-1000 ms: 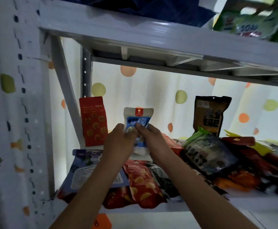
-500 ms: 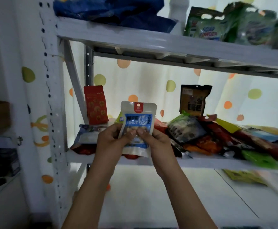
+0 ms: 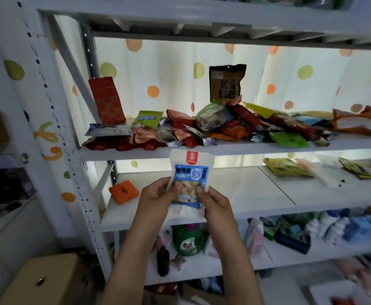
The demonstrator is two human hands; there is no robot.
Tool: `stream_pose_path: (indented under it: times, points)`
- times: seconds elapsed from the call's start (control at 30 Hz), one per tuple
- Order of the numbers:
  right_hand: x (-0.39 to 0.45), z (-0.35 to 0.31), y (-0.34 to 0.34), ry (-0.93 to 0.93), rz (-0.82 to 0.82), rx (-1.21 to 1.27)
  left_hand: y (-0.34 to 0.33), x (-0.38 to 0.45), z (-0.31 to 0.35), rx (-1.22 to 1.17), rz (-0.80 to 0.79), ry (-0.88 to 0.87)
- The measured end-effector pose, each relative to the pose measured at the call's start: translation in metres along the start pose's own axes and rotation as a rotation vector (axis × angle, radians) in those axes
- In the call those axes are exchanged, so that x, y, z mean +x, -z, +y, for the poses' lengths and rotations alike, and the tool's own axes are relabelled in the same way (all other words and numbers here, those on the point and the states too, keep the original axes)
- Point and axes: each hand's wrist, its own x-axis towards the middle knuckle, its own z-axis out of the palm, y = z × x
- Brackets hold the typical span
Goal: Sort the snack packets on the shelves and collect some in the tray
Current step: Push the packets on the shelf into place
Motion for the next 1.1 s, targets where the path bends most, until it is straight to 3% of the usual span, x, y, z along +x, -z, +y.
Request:
stream_pose_path:
  times: [0.2, 0.43, 0.57, 0.7, 0.83, 1.1]
  points:
    - [-0.043, 0.032, 0.034, -0.059, 0.195, 0.085, -0.013, -0.046, -0.037, -0.028, -0.060, 0.121]
    - [-0.058, 0.049, 0.065, -0.185, 0.157, 0.324, -0.034, -0.065, -0.060, -0.266, -0.064, 0.288]
    - [-0.068, 0.050, 0.075, -0.217, 0.187, 0.291, -0.048, -0.066, -0.070, -0.248, -0.052, 0.361]
    - [-0.077, 0.050, 0.086, -0.229, 0.281, 0.216, -0.059, -0.067, -0.078, -0.108, -0.002, 0.252]
    - [-0.083, 0.052, 0.096, -0.205, 0.303, 0.129, -0.069, -0.071, -0.081, -0.194, 0.058, 0.214]
    - [-0.084, 0.067, 0.090, -0.354, 0.163, 0.460, -0.064, -0.081, -0.094, -0.344, 0.082, 0.296]
